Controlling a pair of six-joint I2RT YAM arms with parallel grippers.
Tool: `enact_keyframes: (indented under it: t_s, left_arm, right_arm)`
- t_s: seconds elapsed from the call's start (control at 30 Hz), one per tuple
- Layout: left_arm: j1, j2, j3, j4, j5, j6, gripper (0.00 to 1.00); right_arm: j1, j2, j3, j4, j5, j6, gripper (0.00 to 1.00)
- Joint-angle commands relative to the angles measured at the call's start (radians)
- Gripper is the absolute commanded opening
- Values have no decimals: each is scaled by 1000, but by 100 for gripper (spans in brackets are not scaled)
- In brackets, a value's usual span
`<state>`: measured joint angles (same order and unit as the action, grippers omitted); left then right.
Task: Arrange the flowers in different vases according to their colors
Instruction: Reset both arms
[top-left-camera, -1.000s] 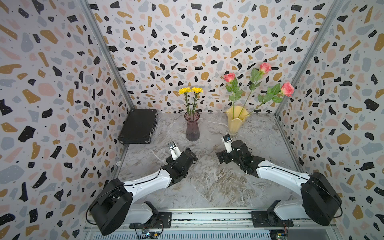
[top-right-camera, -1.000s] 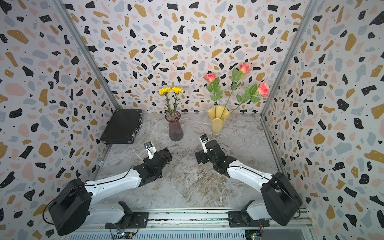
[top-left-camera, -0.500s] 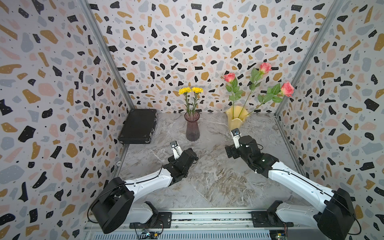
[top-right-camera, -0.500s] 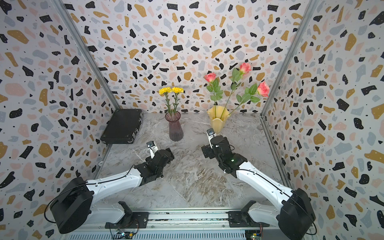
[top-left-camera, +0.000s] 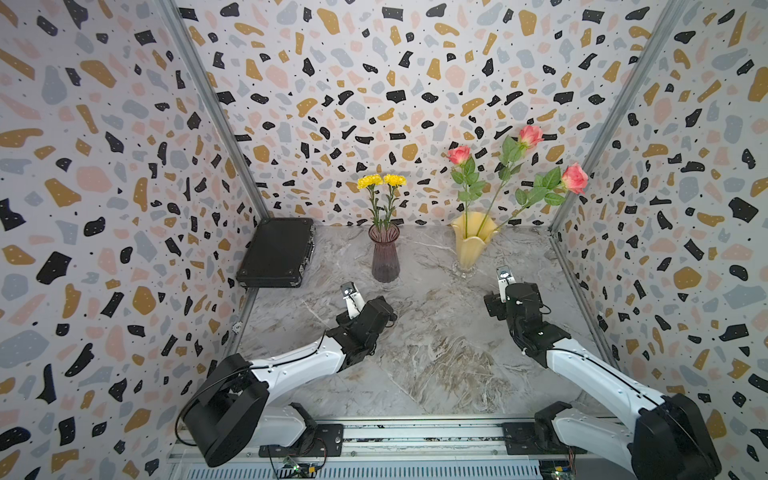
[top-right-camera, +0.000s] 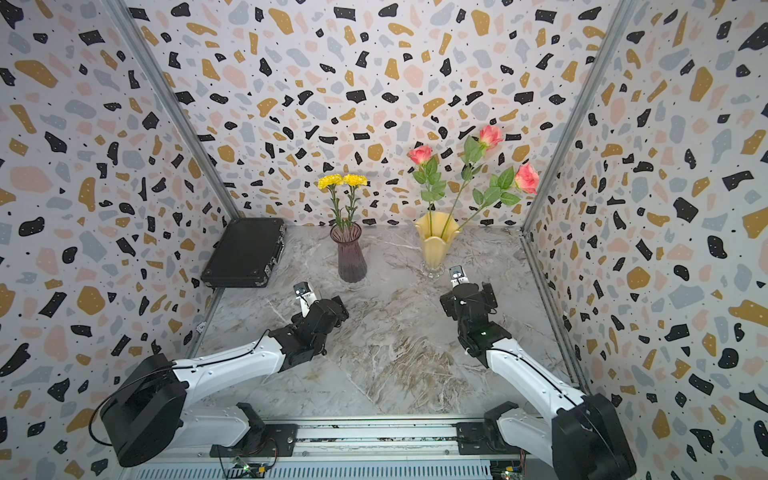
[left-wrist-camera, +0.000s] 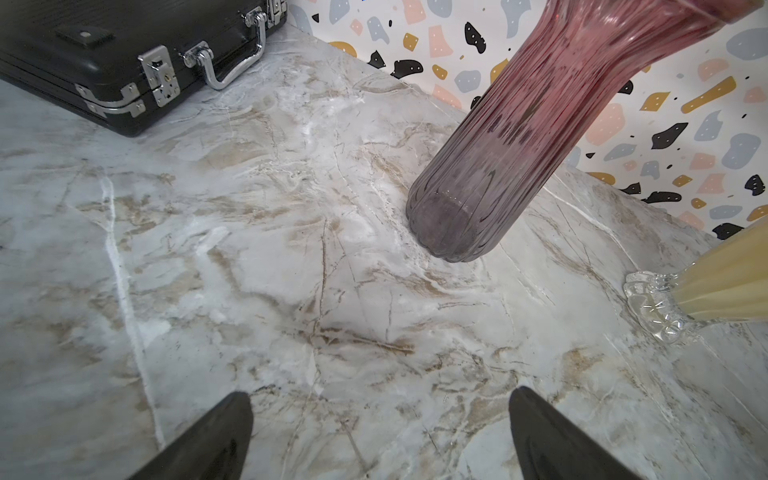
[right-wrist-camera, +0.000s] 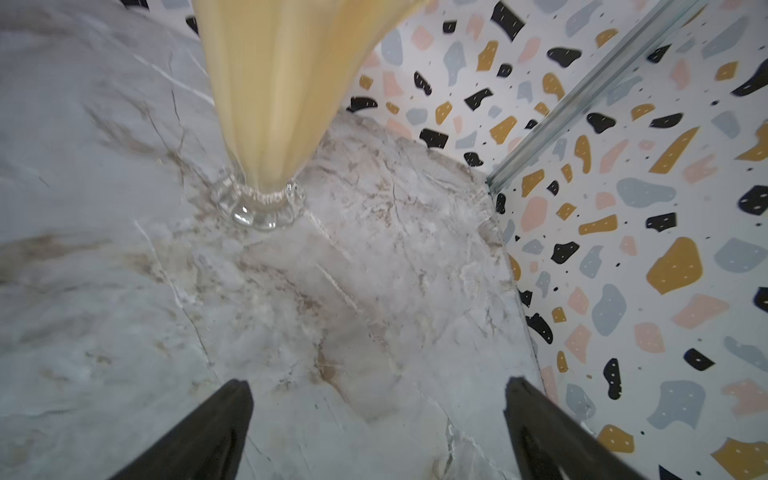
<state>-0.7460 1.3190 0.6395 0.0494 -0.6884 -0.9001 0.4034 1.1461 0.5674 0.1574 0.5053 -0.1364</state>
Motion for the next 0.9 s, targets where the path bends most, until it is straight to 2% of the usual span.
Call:
enact_keyframes:
  t_s: [0.0,0.17,0.33,0.43,0.53,0.6,0.63,0.67,0.8,0.87]
  left_arm:
    - [7,3,32,14,-5,16,99]
    - [8,8,34,16,-2,15,99]
    - [7,30,43,16,5,10,99]
    - [7,39,57,0,7,12,99]
    - [7,25,66,-25,5,18,100]
    - [7,3,61,-27,20,17,100]
    - [7,-8,54,-21,27,10,99]
    - [7,-18,44,-14,30,-2,100]
    - [7,-22,0,37,7,-57,100]
    - [8,-16,0,40,-4,-57,99]
  right_arm:
    - [-38,57,-23,214,-10,-67,99]
    - [-109,93,-82,301,-11,-73,99]
    - [-131,116,-182,513,-52,-54,100]
    - [-138,189,-186,545,-79,-19,99]
    - [-142,295,-203,682,-1,-15,99]
    - [-161,341,-262,868,35,-9,99]
    - [-169,331,-278,874,38,14,99]
    - [-184,307,-283,837,13,42,99]
    - [-262,322,-321,888,-123,101,97]
    - [-279,413,-310,998,-139,81,91]
